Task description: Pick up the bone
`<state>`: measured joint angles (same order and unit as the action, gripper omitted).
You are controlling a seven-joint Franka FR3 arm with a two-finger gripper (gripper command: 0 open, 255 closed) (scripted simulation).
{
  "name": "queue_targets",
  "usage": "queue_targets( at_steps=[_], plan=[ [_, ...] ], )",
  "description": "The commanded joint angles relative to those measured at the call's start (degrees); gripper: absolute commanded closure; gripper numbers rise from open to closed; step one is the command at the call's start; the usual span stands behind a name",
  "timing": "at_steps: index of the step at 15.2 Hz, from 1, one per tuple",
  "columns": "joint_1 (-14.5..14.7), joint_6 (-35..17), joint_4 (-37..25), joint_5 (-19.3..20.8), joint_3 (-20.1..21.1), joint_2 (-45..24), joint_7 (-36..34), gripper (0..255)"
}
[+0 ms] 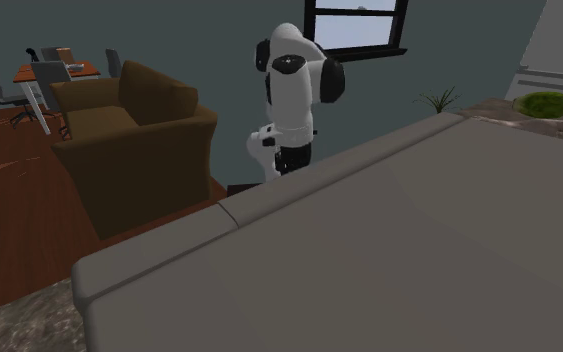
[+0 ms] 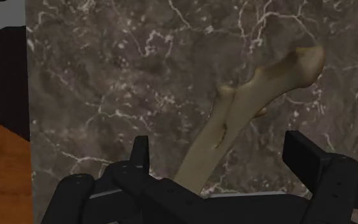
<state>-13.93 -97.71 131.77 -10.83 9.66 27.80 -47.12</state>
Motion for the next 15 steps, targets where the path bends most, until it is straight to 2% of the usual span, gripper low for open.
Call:
queue_targets(
  at_steps=[1,3,12,13,15],
  plan=[
    [-3.96,-1.24,-0.86,-2.86,0.62,-4.32,-14.17,0],
    [-6.64,-2.78,-0.36,-5.13,0.62,-6.59,-23.8,0],
    [-6.43,-8.74,4.18,-5.57,1.08,-8.09,-22.77,0],
    [-6.45,-8.75,4.19,-5.55,1.06,-8.11,-22.74,255],
    [-6.46,-8.75,4.12,-5.53,1.05,-8.18,-22.74,255]
  ],
)
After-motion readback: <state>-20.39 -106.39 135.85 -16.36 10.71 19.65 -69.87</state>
